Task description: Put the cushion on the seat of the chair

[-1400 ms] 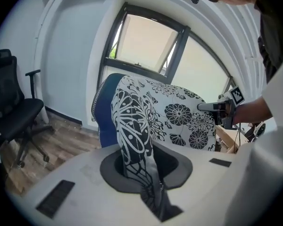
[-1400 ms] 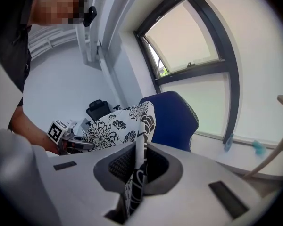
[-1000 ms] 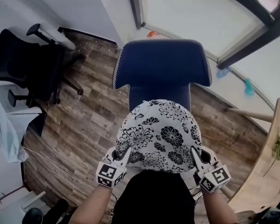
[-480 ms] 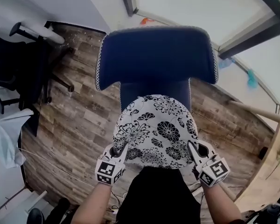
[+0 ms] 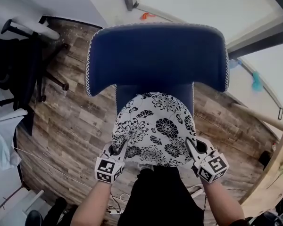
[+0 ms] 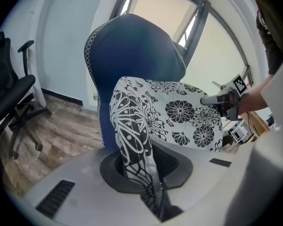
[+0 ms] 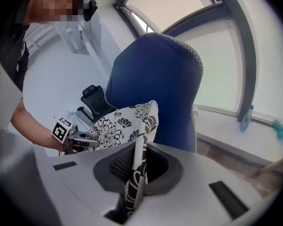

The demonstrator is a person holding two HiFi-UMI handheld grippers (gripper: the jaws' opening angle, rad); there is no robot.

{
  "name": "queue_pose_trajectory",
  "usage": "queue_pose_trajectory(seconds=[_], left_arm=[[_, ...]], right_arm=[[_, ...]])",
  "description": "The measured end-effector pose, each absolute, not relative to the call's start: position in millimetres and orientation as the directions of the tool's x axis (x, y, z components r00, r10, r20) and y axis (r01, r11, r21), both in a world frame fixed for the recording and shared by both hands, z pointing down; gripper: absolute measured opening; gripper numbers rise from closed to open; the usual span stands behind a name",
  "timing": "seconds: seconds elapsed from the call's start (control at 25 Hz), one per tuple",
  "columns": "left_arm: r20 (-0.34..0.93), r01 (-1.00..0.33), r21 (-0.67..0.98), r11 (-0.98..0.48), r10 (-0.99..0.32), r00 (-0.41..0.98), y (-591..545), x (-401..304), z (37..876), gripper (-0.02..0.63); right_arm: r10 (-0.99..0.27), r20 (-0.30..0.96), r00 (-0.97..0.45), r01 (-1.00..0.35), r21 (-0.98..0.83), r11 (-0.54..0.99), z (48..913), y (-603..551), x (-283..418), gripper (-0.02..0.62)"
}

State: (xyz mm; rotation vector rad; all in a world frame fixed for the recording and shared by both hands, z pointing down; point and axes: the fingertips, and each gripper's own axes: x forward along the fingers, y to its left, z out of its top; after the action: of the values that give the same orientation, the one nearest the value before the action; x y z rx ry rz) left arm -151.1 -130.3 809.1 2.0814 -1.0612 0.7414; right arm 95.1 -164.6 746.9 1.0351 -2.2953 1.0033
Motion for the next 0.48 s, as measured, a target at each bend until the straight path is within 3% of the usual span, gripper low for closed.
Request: queue_pose_trajectory(seconds=[0.48], left_arm=[[0.779, -0.854, 0.272, -0.443, -0.419, 0.466, -138, -152, 865, 0.037]], right_arm=[[-0.473, 0.653, -0.592, -0.803, -0.423, 0.420, 805, -178, 101, 0.038]])
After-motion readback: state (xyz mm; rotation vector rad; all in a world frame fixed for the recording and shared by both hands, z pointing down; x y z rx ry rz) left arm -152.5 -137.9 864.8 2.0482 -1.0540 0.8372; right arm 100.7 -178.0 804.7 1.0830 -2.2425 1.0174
